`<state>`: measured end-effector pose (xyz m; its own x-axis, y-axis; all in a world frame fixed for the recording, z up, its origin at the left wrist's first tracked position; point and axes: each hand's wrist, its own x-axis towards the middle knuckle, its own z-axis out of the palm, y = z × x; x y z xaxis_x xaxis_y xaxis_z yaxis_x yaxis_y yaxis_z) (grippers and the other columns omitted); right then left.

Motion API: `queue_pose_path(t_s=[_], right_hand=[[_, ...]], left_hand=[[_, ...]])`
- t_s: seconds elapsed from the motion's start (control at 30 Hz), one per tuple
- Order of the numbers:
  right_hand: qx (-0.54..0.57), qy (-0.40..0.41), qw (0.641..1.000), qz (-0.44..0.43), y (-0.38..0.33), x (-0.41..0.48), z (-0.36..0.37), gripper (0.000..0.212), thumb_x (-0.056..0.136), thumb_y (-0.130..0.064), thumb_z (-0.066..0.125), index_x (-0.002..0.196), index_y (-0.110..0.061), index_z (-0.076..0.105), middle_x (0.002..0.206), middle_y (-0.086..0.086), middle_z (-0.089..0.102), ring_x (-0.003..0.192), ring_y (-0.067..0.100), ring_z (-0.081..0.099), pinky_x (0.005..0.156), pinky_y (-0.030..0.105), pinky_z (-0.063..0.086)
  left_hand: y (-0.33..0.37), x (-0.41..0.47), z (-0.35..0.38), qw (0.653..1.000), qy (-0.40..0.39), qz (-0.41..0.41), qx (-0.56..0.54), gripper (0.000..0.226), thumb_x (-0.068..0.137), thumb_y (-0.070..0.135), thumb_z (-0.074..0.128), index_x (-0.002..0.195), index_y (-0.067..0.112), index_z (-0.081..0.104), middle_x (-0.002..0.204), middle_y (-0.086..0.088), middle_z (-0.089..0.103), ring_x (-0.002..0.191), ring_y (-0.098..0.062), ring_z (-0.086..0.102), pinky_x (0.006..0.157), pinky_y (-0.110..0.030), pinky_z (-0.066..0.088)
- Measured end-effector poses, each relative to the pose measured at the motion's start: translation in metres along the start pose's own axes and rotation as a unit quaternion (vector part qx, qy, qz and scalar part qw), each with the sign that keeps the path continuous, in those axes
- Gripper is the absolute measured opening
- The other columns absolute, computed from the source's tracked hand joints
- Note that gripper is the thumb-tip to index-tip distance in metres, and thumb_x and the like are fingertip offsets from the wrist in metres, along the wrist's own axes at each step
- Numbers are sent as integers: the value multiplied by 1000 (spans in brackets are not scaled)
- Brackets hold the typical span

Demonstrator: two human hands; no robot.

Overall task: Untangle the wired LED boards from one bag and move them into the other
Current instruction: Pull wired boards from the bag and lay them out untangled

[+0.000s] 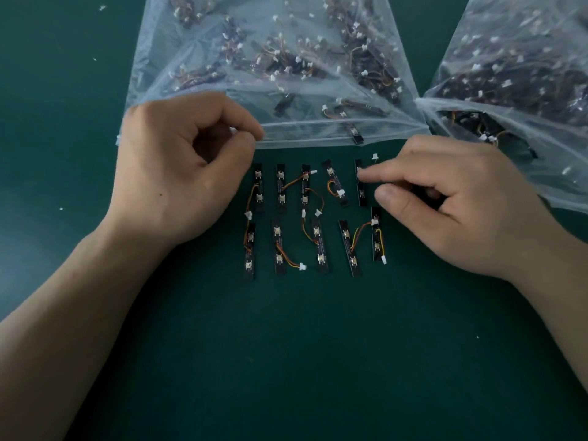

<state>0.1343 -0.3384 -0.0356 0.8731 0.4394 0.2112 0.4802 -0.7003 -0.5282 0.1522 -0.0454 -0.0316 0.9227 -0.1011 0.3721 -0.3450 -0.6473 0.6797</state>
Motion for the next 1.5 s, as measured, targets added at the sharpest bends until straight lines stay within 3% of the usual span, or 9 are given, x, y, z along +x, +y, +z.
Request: queue_pose_path(t_s=[0.13, 0.27, 0.4, 0.53, 0.6, 0.7, 0.87, 0.97, 1.5], right_hand=[[5, 1, 1000, -6, 1, 0, 0, 27, 104, -31, 57, 120, -26, 78, 89, -14, 62, 76, 9, 61, 66, 39, 49], [9, 9, 1000, 6, -3, 1, -1, 22, 101, -27, 60, 117, -24, 74, 87, -23, 59, 74, 4, 57, 68, 22, 41], [-27, 34, 997, 66, -10, 0, -4, 9, 87, -25, 58, 80, -26, 64, 54, -12, 54, 54, 19, 53, 51, 30, 41], [-105, -10, 988, 110, -20, 3, -9, 11, 75, -29, 50, 64, -25, 49, 41, -9, 41, 41, 6, 43, 52, 23, 31], [-111, -10, 987, 113, -22, 3, -9, 11, 74, -29, 49, 64, -25, 48, 40, -10, 39, 41, 4, 41, 51, 23, 32], [-109, 10, 988, 112, -21, 1, -7, 10, 75, -27, 52, 66, -26, 49, 41, -11, 40, 41, 3, 43, 50, 24, 37], [-99, 66, 987, 104, -6, 0, -2, 11, 95, -23, 62, 86, -28, 60, 50, -10, 50, 47, 11, 50, 54, 32, 48], [-67, 71, 988, 118, -1, -1, -1, 8, 98, -23, 66, 93, -29, 64, 56, -8, 54, 63, 12, 57, 57, 30, 45], [-59, 67, 988, 122, -1, -1, 1, 6, 97, -26, 66, 93, -31, 66, 56, -13, 55, 66, 9, 59, 59, 30, 45]], left_hand=[[1, 0, 1, 1000, -7, -3, 18, 15, 90, 8, 65, 88, 14, 78, 46, 4, 47, 46, -10, 43, 56, -8, 31], [3, -1, 1, 999, 22, -22, 40, 18, 88, 9, 60, 89, 17, 76, 47, -5, 51, 45, -14, 40, 50, -8, 27], [2, 1, -4, 1000, 0, -26, 15, 24, 74, 8, 49, 77, 18, 71, 48, 1, 48, 47, -14, 38, 47, -17, 27], [-7, 6, -7, 986, -11, -93, -134, 18, 67, 6, 43, 56, 15, 53, 43, 5, 35, 44, -11, 26, 47, -18, 16], [-10, 10, -7, 971, -14, -125, -203, 25, 68, -1, 39, 51, 15, 36, 45, 14, 26, 46, -11, 18, 49, -16, 14], [-9, 10, -5, 963, -23, -128, -234, 31, 68, -2, 38, 50, 18, 24, 48, 9, 18, 49, -16, 12, 52, -19, 12], [-10, 7, -3, 974, -48, -97, -199, 26, 69, 8, 40, 50, 19, 27, 49, 6, 18, 51, -20, 14, 53, -26, 10], [-9, 6, -4, 979, -57, -74, -182, 23, 69, 13, 41, 51, 19, 28, 51, 5, 19, 54, -22, 14, 53, -31, 11], [-8, 5, -4, 984, -67, -57, -155, 20, 72, 14, 40, 56, 13, 28, 53, 4, 19, 56, -22, 16, 54, -33, 12]])
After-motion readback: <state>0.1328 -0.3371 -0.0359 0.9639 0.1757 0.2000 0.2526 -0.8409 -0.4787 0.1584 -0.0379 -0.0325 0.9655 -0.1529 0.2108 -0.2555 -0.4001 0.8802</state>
